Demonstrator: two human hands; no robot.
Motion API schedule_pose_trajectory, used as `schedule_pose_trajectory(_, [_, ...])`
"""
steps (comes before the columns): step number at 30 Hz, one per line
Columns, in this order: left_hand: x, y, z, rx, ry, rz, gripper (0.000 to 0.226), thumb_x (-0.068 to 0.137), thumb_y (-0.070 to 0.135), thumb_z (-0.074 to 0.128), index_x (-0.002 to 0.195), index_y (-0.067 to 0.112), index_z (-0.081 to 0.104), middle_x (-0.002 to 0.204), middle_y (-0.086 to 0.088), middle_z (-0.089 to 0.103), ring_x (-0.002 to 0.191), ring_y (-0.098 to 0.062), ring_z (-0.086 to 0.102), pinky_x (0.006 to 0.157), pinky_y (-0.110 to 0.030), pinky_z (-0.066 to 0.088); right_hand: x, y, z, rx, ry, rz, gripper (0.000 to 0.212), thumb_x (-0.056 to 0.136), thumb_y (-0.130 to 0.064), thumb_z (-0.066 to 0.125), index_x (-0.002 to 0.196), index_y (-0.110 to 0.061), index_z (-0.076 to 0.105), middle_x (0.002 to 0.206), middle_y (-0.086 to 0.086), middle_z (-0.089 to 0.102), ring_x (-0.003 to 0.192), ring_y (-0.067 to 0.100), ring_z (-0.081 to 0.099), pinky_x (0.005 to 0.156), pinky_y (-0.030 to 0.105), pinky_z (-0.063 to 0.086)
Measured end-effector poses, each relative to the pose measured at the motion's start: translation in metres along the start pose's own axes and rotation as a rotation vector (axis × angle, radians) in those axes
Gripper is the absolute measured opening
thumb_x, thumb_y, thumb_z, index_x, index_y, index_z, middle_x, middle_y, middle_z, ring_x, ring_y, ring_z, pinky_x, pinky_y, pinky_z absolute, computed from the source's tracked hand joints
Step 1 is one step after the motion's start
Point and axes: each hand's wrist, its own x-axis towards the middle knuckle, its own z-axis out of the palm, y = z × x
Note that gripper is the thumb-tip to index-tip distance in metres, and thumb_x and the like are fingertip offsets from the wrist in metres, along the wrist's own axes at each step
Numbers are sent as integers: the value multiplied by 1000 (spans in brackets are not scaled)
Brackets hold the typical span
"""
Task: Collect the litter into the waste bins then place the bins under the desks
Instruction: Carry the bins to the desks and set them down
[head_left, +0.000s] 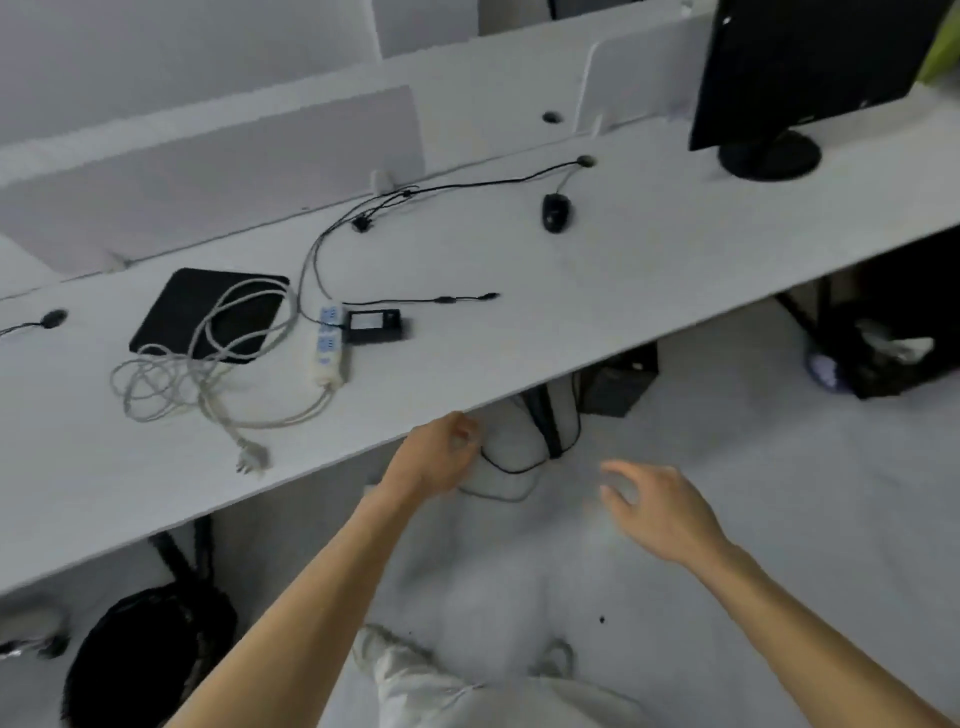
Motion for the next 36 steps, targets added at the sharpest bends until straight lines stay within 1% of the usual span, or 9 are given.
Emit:
schedule_pose_trajectory(3, [38, 89, 49, 128, -132, 70, 35, 95, 24, 48, 128, 26, 61, 126, 3, 66, 120, -21, 58, 97, -27, 43, -8, 68, -46, 53, 104, 125, 40, 96, -47, 49, 134, -37, 56, 134, -9, 62, 129, 20, 48, 92, 35, 48])
schedule_pose_trajectory(7, [88, 186, 104, 235, -247, 169, 26, 92, 26, 45, 111, 30, 62, 109, 6, 66, 102, -21, 59, 91, -31, 47, -7, 143, -101, 94, 200, 240, 42, 97, -46, 48, 136, -36, 54, 140, -13, 57, 133, 19, 44, 94, 34, 46])
schedule_pose_trajectory(10, [120, 247, 135, 284, -316, 219, 34, 94, 25, 46, 125, 28, 61, 119, 3, 64, 108, -23, 62, 93, -34, 52, 4, 190, -139, 114, 240, 277, 42, 95, -48, 48, 135, -35, 56, 140, -11, 58, 133, 21, 46, 99, 38, 48])
schedule_pose_trajectory(14, [175, 334, 176, 361, -402, 317, 39, 97, 24, 43, 133, 26, 57, 132, 1, 62, 121, -23, 57, 97, -30, 44, 31, 254, -209, 107, 289, 375, 41, 95, -46, 49, 134, -36, 57, 140, -10, 57, 133, 22, 45, 100, 39, 47])
schedule_pose_trajectory(17, [224, 394, 198, 394, -410, 369, 37, 98, 24, 44, 133, 24, 57, 133, 0, 63, 124, -23, 56, 102, -30, 43, 57, 300, -260, 133, 328, 437, 40, 96, -44, 50, 134, -34, 57, 139, -5, 58, 130, 24, 47, 100, 38, 46])
schedule_pose_trajectory(21, [283, 485, 232, 410, -413, 397, 36, 96, 23, 44, 128, 26, 61, 132, -1, 63, 122, -23, 58, 101, -26, 41, 79, 364, -319, 171, 365, 525, 41, 96, -43, 50, 135, -32, 56, 136, -2, 60, 127, 24, 50, 100, 37, 46])
schedule_pose_trajectory(27, [336, 636, 318, 383, -518, 466, 30, 95, 17, 51, 122, 17, 64, 125, -8, 65, 117, -30, 61, 99, -35, 49, 83, 476, -387, 266, 438, 693, 41, 95, -46, 48, 135, -40, 53, 129, -5, 62, 123, 21, 50, 98, 40, 48])
schedule_pose_trajectory(32, [372, 755, 414, 425, -588, 505, 41, 92, 25, 43, 126, 15, 62, 131, -9, 63, 119, -31, 60, 102, -36, 48, 88, 598, -433, 316, 437, 784, 43, 96, -45, 48, 139, -39, 50, 136, -4, 59, 129, 23, 49, 103, 40, 45])
schedule_pose_trajectory(36, [415, 841, 494, 423, -593, 475, 32, 95, 18, 53, 125, 17, 64, 123, -6, 67, 113, -25, 63, 94, -31, 48, 107, 710, -483, 331, 413, 790, 47, 96, -45, 48, 143, -38, 46, 139, -3, 57, 132, 24, 47, 104, 41, 45])
